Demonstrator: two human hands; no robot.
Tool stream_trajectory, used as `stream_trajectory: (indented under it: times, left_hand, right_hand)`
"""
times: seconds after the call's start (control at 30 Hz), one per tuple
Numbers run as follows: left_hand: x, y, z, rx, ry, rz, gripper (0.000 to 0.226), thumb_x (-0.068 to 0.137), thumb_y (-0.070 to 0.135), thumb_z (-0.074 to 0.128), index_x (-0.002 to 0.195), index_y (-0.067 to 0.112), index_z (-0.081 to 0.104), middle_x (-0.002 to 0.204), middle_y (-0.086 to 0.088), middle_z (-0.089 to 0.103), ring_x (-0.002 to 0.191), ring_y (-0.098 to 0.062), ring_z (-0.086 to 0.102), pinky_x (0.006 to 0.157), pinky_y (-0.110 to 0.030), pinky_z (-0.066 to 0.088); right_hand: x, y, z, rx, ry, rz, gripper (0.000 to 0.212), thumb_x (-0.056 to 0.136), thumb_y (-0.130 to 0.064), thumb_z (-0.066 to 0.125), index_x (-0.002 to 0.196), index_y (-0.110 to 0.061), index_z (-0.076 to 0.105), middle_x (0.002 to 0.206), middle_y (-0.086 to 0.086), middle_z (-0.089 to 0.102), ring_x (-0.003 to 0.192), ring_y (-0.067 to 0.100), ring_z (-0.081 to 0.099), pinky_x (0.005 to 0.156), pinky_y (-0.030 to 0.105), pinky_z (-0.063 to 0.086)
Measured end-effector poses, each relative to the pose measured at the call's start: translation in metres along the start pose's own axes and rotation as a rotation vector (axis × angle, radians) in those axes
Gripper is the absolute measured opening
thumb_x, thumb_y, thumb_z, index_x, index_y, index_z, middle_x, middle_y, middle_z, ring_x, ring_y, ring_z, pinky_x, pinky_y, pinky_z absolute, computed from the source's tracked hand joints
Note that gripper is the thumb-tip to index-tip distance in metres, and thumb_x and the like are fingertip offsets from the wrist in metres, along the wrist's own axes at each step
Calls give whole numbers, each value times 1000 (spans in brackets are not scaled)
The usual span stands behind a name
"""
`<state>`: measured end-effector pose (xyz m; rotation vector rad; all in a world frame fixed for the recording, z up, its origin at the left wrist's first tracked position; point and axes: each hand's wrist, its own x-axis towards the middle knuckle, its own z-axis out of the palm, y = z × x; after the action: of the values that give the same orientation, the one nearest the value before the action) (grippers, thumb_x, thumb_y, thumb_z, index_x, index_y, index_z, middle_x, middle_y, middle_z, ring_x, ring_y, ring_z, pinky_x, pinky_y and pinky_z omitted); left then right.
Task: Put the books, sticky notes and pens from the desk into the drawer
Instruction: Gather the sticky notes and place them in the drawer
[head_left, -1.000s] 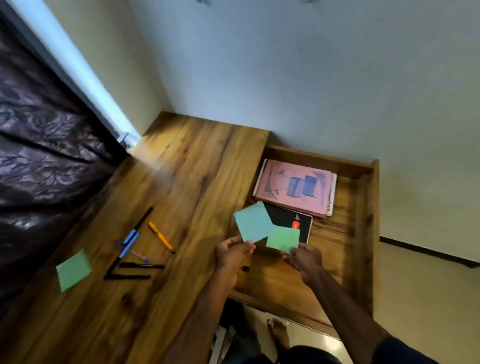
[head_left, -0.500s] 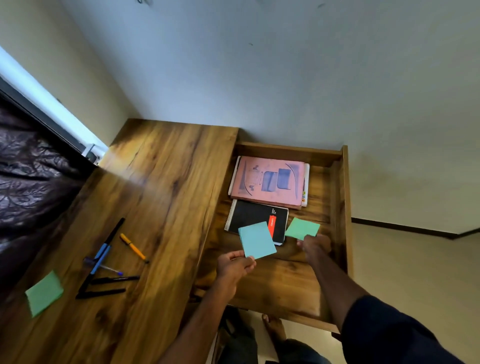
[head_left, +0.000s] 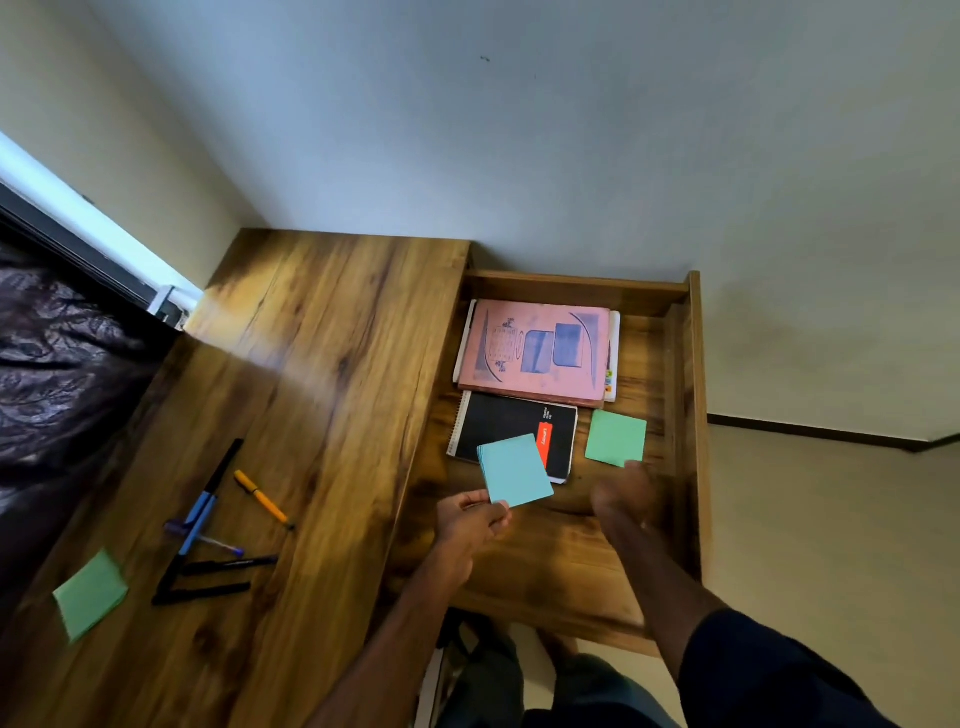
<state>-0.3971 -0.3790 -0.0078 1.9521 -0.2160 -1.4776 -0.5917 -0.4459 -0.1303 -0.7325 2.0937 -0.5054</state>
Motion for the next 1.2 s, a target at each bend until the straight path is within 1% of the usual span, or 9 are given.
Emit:
stream_trajectory:
  times: [0.03,0.13,0.23,0.37,0.7,0.87,0.97,1.07,1.2]
  left_hand:
    - [-1,1,2,2,-3,-2,33,81,-1,79,109,6,63,113,-16,73,94,-24,74,67,-26,62]
    - [-2,2,8,21,-9,3,37,82,0,80,116,4,64,114,-15,73,95,-23,74,68,-25,62]
    - [-3,1,12,36,-8,2,41,81,2,80,119,4,64,115,-14,73,96,-24,74,68,-25,62]
    - [-2,0,16,50,-9,-2,41,81,2,81,119,4,64,115,-14,73,96,-24,74,69,-26,63]
    - [-1,-6,23,55,-18,3,38,81,3,81,116,6,65,115,-13,73,96,-23,74,73,-28,63]
    - [0,-7,28,41,-18,1,39,81,2,81,117,5,65,115,-13,73,96,-23,74,73,-28,64]
    - [1,-6,31,11,-30,8,36,81,1,81,114,5,65,116,-15,73,97,-24,74,74,-30,64]
    - [2,-1,35,5,-22,18,34,81,-1,80,111,4,64,118,-18,71,101,-27,73,80,-33,63]
    - [4,4,40,31,14,52,37,81,-1,80,112,6,63,119,-17,71,96,-25,74,79,-33,64]
  right_hand:
    - [1,-3,4,-122,66,-100,58,85,-8,76,138,-7,53,134,12,61,124,32,59,92,41,57]
    - [-8,-16,13,-457,-91,-385,66,93,-13,68,151,-6,38,159,13,36,147,31,33,118,41,33]
    - [6,-13,8,-603,-184,-435,63,100,-20,58,154,-6,30,165,11,24,152,28,23,119,38,29]
    - [14,-6,2,-621,-172,-458,60,99,-22,59,152,-8,34,164,9,27,151,27,27,115,37,36]
    - [27,-2,-13,-579,-191,-447,56,100,-18,58,150,-6,38,162,9,31,149,28,31,120,39,28]
    - [16,-13,-16,-387,-156,-388,51,96,-13,65,144,-8,49,156,9,42,142,30,41,117,43,36]
    - [-11,-30,-29,-101,-80,-346,23,98,-21,63,119,-12,65,130,10,65,121,29,59,99,38,51]
    - [-48,-43,-49,331,-393,-133,19,98,-36,61,97,-18,67,104,5,75,97,24,71,82,39,60]
    - [-68,-31,-64,542,-588,-51,33,87,-30,77,113,-12,67,101,6,78,91,30,76,79,43,60]
